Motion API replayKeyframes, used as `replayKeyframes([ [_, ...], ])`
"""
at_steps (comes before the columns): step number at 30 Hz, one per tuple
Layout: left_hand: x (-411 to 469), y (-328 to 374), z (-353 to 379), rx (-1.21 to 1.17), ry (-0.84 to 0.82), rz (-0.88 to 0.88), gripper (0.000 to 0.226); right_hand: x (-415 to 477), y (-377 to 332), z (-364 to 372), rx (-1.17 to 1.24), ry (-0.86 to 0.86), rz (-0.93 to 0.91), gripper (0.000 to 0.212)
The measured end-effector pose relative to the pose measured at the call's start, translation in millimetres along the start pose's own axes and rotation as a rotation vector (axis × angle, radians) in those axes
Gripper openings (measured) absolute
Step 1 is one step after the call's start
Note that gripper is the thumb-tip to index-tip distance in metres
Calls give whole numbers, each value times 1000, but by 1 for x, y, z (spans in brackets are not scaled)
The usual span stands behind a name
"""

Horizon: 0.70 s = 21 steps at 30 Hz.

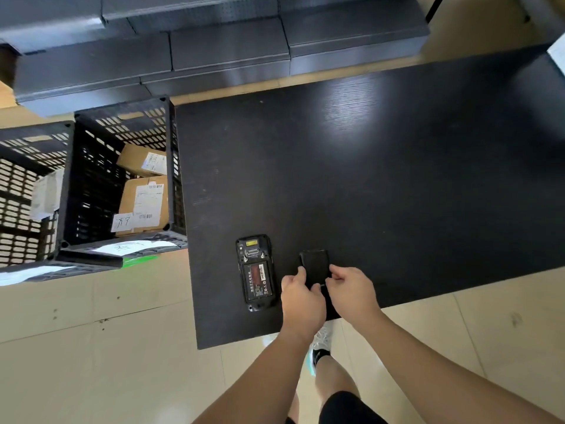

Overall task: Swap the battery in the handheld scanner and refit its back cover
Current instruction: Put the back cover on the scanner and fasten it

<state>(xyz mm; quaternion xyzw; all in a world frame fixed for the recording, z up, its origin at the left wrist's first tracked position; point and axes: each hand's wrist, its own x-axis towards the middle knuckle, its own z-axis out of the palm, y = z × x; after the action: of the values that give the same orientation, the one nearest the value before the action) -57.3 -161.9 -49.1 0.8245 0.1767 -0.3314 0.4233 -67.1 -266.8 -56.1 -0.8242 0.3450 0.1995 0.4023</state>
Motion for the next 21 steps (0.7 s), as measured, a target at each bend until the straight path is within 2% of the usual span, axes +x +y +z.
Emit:
replayKeyframes([
  [8,7,-4,7,-231,97,-105,46,6,-1,1,235,14,162,37],
  [12,3,8,-7,-357,247,-146,30,6,0,1,366,7,212,32],
  [16,4,5,-35,-407,329,-132,24,1,-18,8,431,-44,187,28],
  [21,7,-25,-87,-373,339,-94,24,-7,-52,35,360,-155,95,21],
])
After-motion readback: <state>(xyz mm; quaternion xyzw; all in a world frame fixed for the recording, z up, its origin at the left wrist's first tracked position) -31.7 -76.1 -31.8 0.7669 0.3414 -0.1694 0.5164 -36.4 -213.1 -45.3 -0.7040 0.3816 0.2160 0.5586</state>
